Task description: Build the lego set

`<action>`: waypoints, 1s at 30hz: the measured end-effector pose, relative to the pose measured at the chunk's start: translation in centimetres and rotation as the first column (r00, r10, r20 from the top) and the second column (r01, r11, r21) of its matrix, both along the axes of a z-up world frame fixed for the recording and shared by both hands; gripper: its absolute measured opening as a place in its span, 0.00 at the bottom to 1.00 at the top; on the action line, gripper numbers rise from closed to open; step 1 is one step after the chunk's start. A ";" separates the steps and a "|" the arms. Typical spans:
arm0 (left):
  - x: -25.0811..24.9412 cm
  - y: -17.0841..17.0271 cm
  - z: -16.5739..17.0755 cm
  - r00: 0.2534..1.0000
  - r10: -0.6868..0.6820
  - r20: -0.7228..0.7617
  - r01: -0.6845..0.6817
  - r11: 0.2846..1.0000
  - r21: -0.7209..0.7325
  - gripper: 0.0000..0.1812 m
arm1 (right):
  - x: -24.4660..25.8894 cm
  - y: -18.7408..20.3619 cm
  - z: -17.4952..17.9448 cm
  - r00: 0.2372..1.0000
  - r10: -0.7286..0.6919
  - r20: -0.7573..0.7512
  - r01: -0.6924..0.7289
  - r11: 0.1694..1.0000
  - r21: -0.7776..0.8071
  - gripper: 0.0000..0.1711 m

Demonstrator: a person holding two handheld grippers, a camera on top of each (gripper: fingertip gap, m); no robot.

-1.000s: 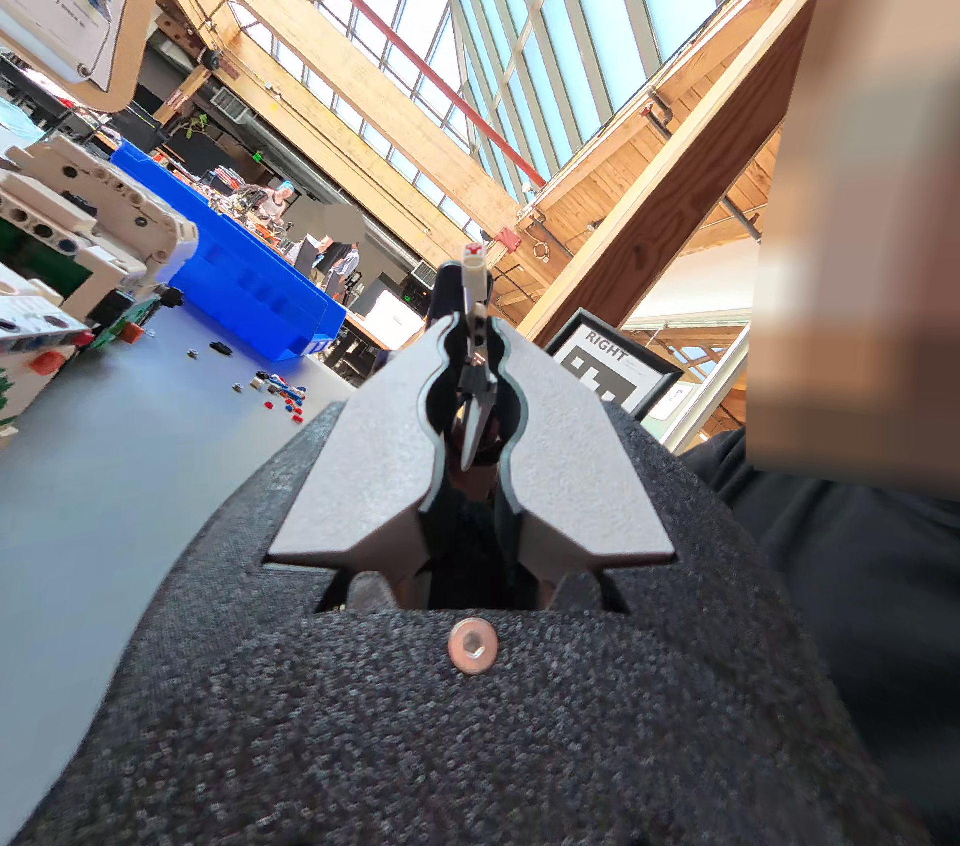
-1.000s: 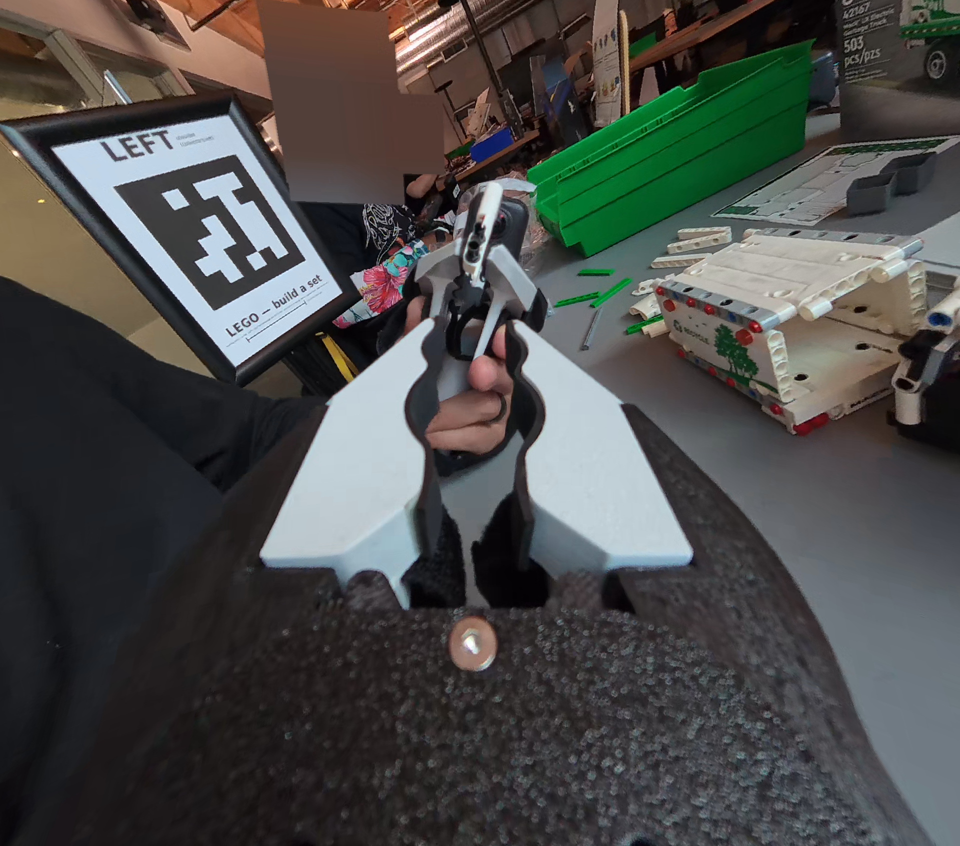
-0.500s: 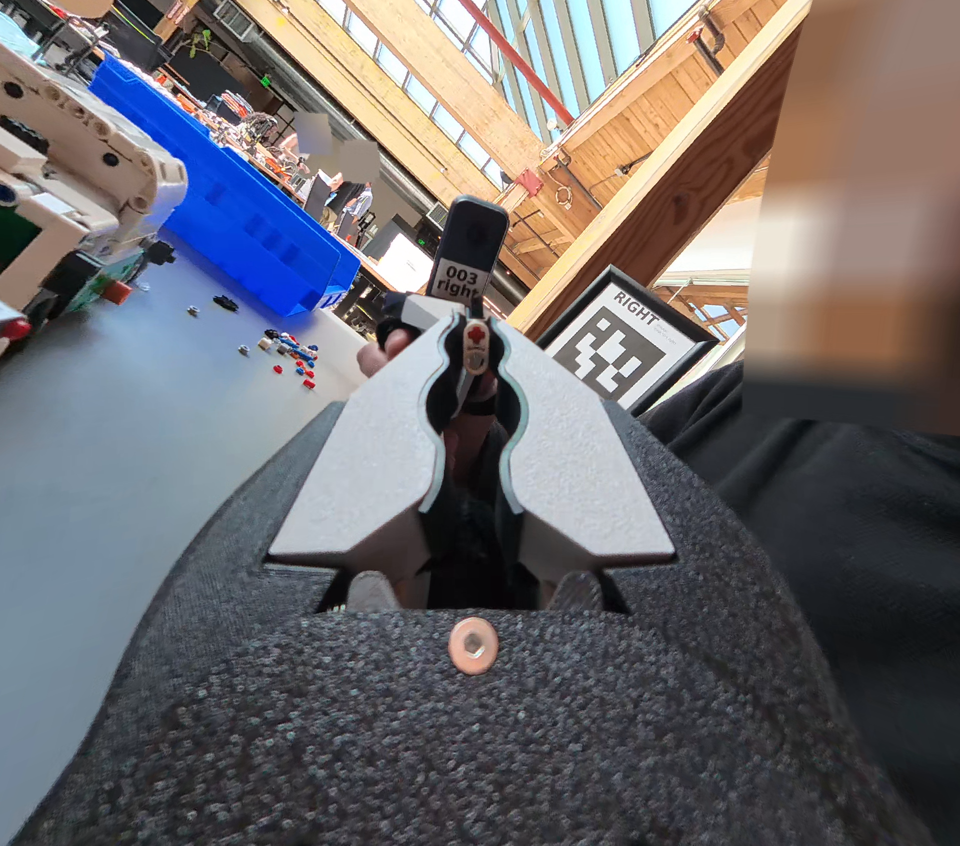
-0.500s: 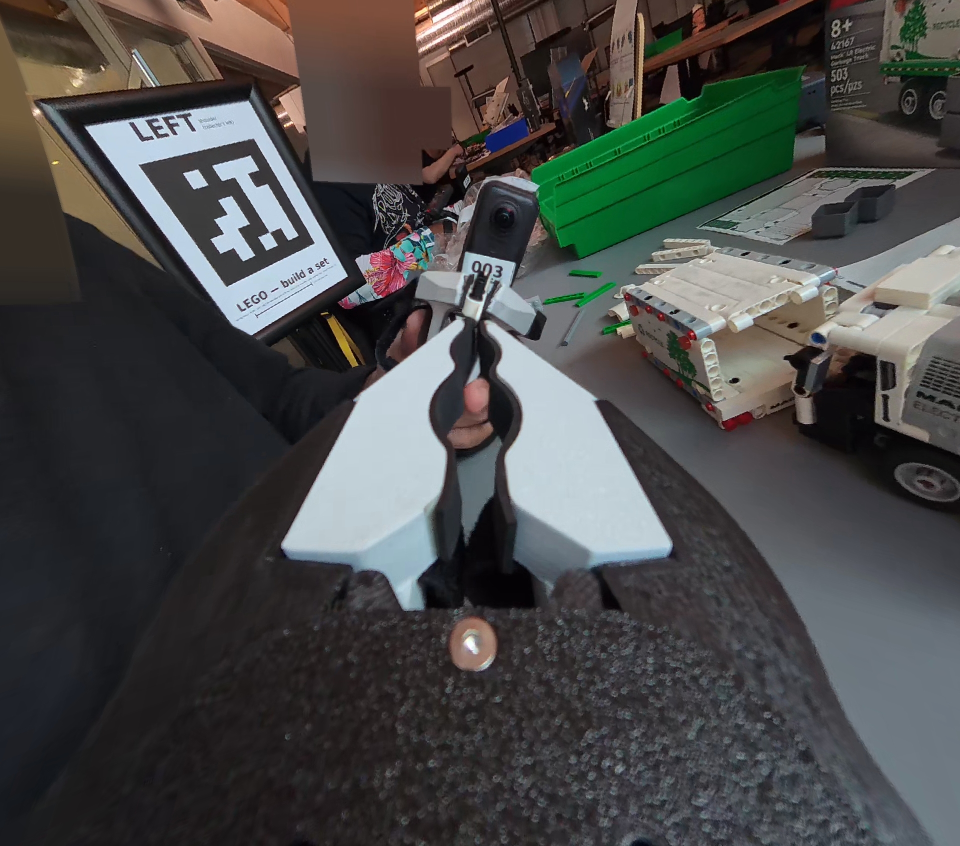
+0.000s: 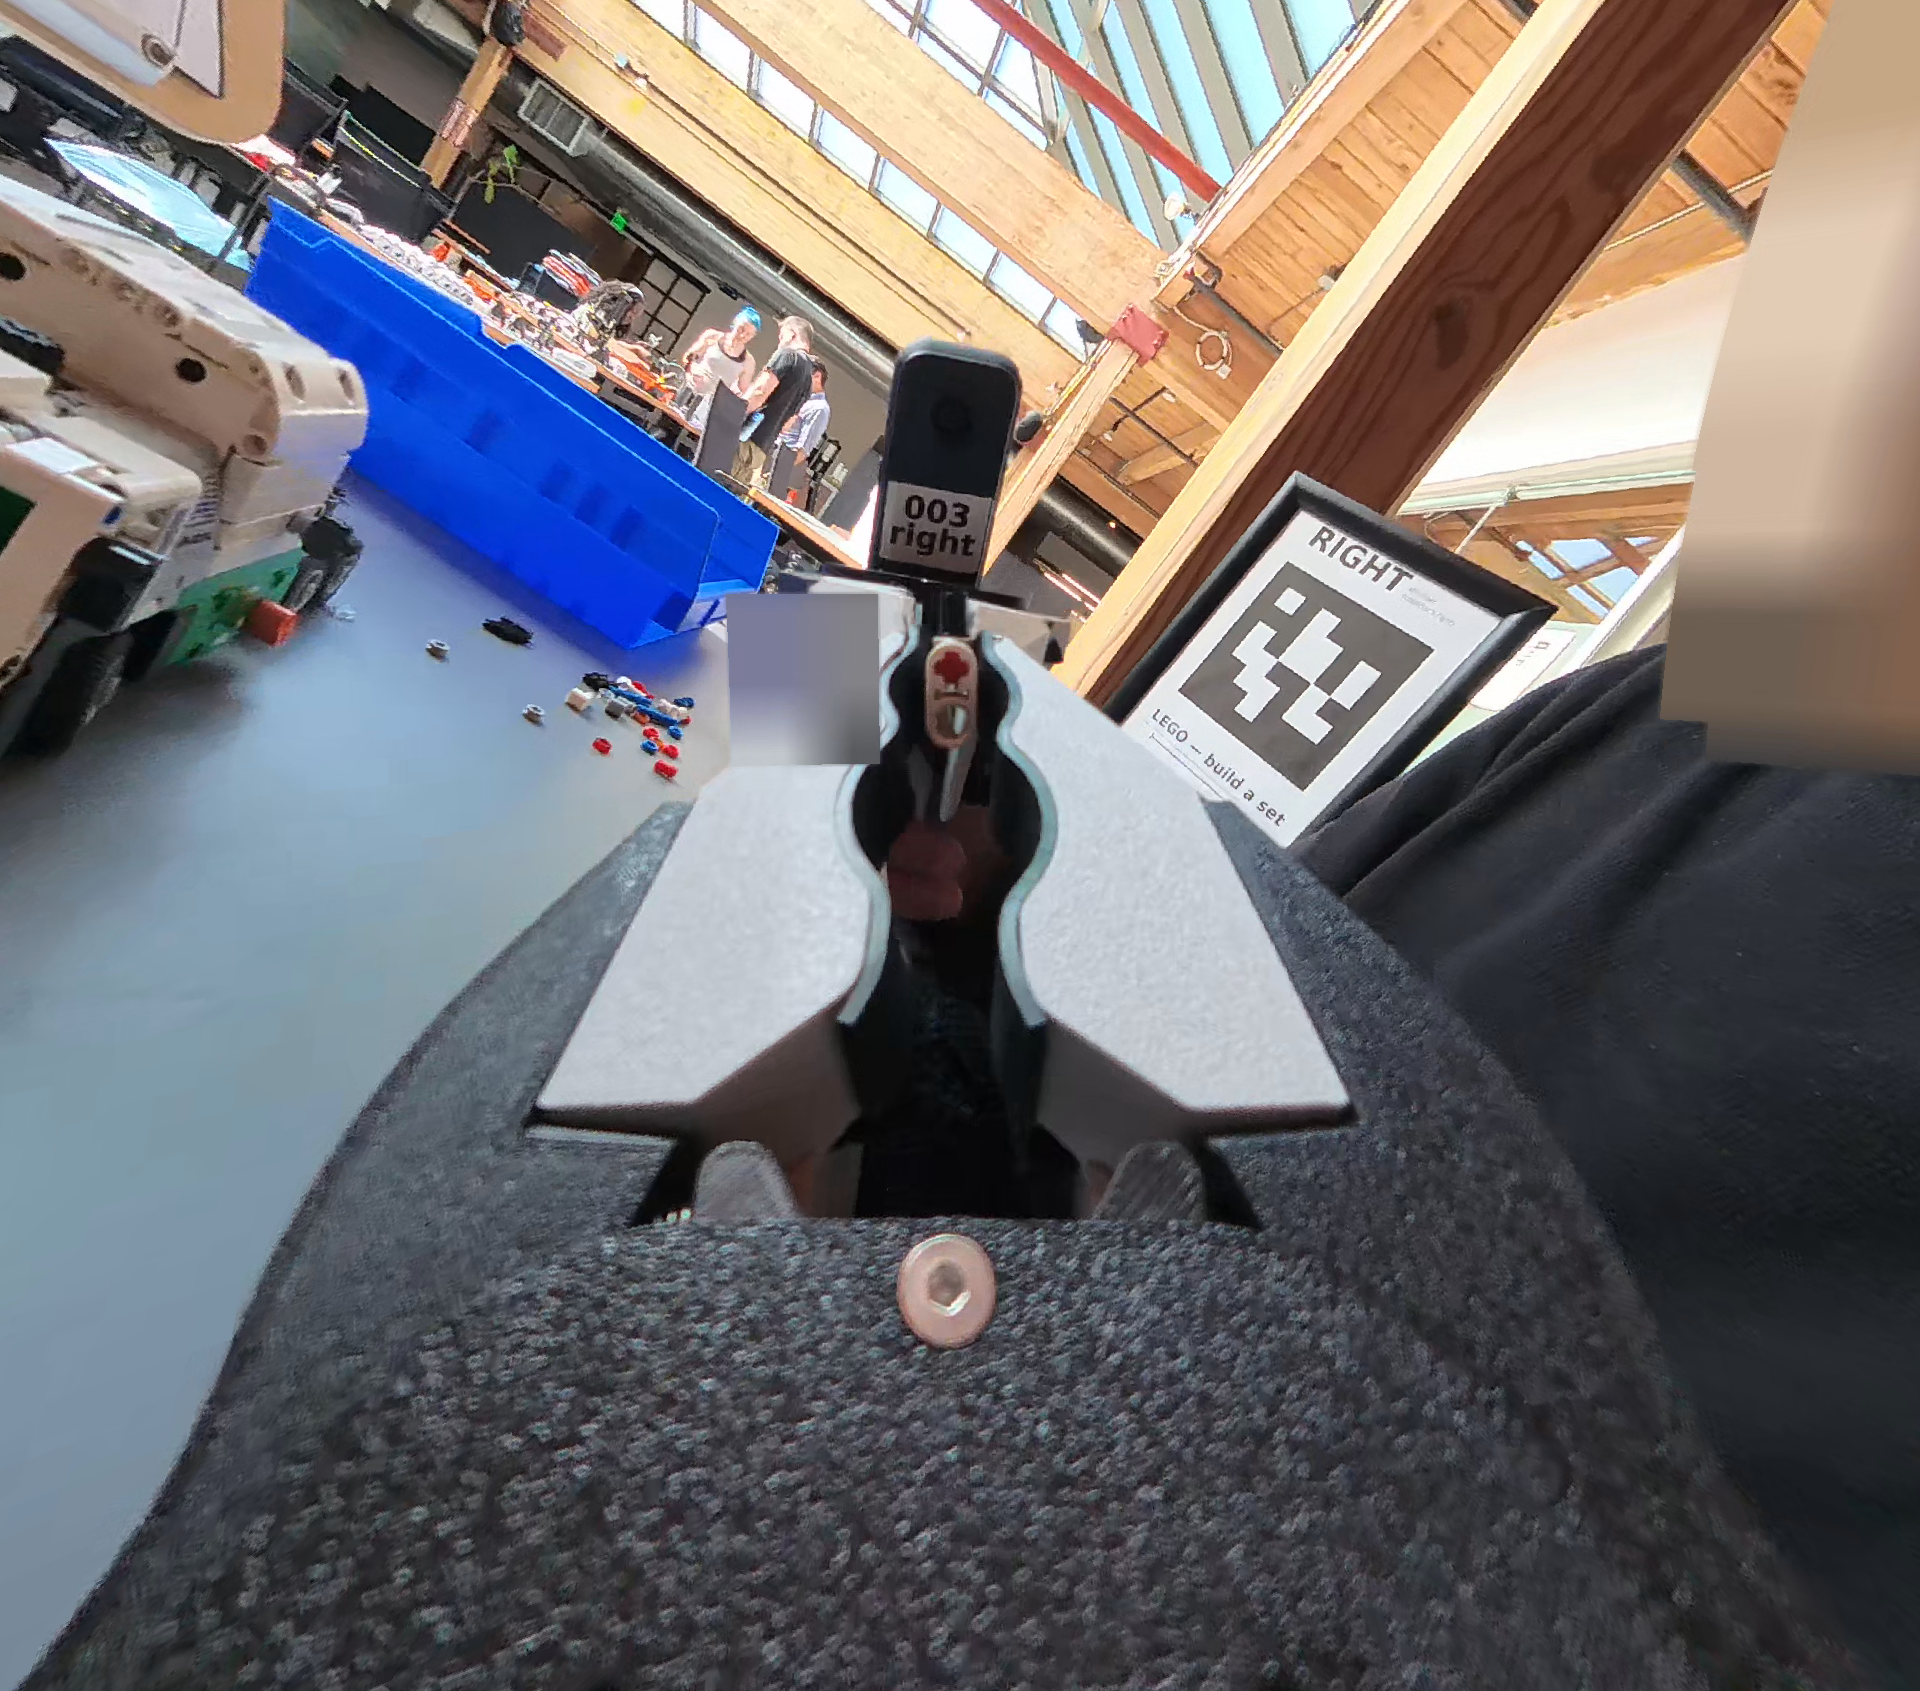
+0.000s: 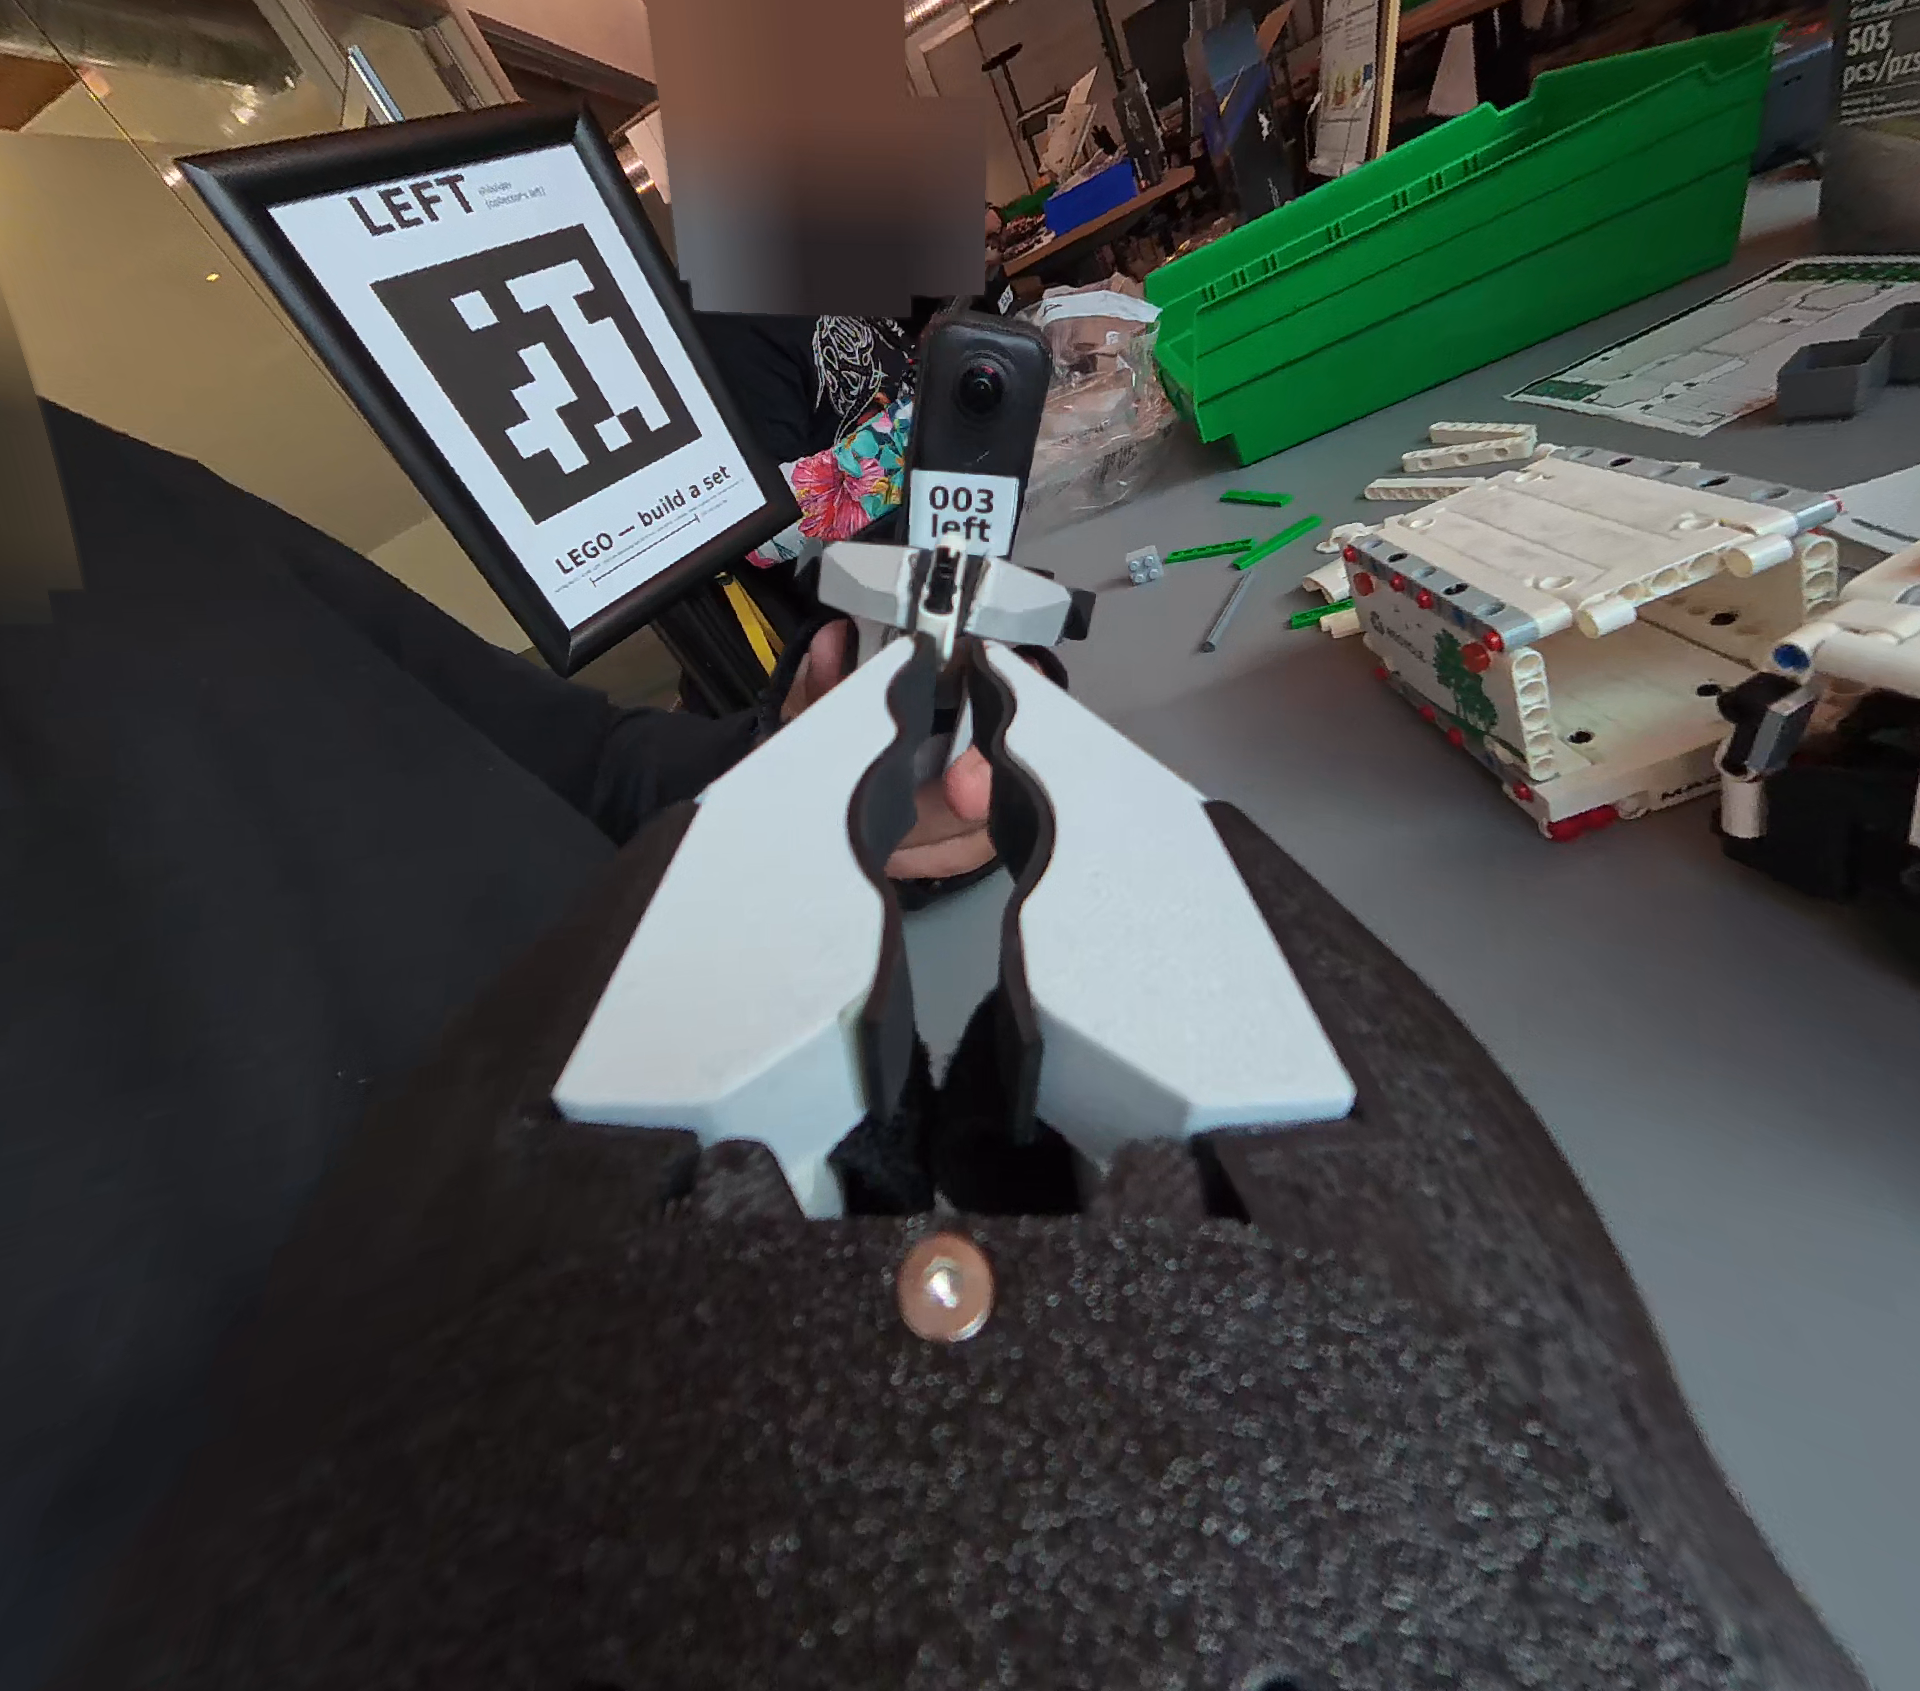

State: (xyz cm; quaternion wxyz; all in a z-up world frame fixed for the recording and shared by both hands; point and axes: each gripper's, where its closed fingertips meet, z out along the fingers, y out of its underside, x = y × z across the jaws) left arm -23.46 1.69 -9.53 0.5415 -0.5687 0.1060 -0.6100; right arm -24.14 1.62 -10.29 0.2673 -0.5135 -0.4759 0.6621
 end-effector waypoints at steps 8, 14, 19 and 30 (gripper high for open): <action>0.1 1.1 -1.1 0.992 -0.018 -0.122 0.015 1.000 -0.025 0.02 | 0.0 1.3 -0.5 0.998 0.033 0.051 -0.032 0.999 -0.023 0.00; -0.5 3.5 -1.7 0.954 -0.074 -0.291 0.065 0.997 -0.040 0.04 | 0.8 6.6 2.1 0.982 0.043 0.181 -0.075 0.982 0.172 0.00; 0.8 5.9 -3.3 0.858 -0.157 -0.488 0.147 0.987 -0.060 0.07 | 1.8 15.1 2.9 0.974 -0.108 0.199 0.052 0.961 0.271 0.00; 5.4 5.5 -3.7 0.855 -0.241 -0.458 0.325 0.939 0.114 0.04 | 5.0 21.1 1.8 0.928 -0.361 0.088 0.336 0.917 0.213 0.00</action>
